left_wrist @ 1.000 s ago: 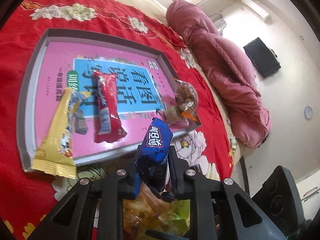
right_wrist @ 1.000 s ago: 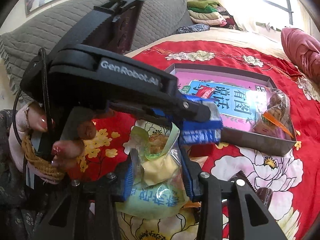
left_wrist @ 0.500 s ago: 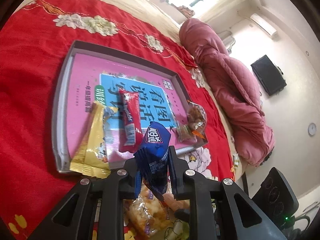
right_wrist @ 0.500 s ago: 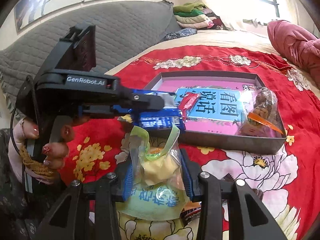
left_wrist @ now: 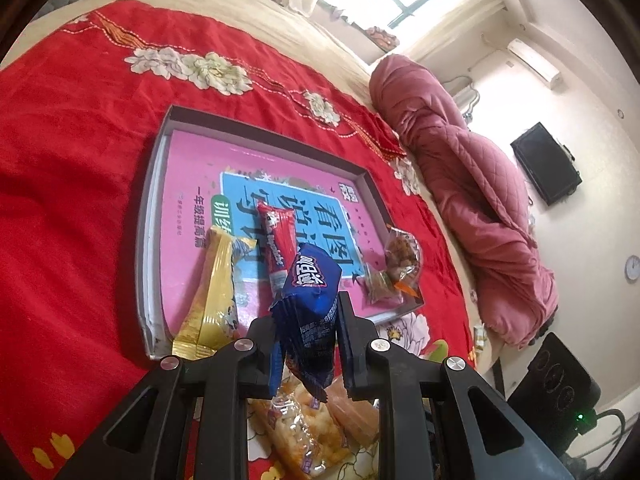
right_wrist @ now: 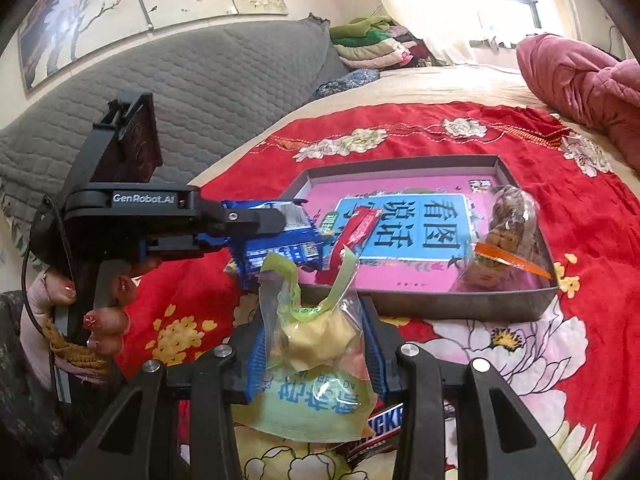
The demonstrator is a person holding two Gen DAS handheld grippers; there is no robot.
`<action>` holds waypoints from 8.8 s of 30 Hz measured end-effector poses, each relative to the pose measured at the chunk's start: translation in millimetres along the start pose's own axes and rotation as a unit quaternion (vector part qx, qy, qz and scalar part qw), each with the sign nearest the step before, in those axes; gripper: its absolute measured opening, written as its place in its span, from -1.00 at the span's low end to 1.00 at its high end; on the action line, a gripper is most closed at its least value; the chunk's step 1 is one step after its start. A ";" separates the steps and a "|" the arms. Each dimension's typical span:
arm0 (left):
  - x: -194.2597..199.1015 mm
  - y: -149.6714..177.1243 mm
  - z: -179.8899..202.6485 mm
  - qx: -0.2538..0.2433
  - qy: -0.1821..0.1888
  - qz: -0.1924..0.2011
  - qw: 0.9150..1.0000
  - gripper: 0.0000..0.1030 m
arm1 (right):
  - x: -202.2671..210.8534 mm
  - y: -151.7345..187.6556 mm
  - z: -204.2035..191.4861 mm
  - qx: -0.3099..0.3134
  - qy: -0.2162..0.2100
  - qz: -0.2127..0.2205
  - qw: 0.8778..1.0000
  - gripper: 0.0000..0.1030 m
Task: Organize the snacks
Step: 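Carry the blue pack and pale green bag over the tray with both tools, then open the left tool on the tray releasing the blue pack while the right tool releases the green bag, then withdraw both open tools from the tray toward the remaining snacks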
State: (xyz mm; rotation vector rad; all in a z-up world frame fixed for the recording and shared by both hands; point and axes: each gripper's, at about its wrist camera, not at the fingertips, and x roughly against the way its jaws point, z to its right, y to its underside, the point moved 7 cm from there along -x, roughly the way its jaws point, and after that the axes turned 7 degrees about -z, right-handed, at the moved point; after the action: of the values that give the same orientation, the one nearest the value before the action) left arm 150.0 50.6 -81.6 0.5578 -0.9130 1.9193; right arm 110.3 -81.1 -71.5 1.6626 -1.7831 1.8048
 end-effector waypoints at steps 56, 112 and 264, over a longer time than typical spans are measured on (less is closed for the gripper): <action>-31.5 -29.9 -57.0 0.000 -0.039 0.005 0.999 -0.55 | -31.6 -65.6 63.5 -0.103 0.091 0.005 0.990 -0.20; -37.1 -29.2 -49.4 -0.003 -0.031 -0.026 0.999 -0.47 | -84.8 -51.0 76.5 -0.067 0.200 -0.082 0.974 -0.12; -4.6 63.1 15.5 -0.057 -0.136 -0.078 0.986 0.44 | 34.8 6.8 24.0 0.009 0.128 -0.057 0.990 0.29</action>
State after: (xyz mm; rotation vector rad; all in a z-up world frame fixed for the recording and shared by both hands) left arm 97.2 16.3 -98.4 0.8134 -1.1104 1.6648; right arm 105.8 -121.5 -57.9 1.4310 -1.5370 1.8897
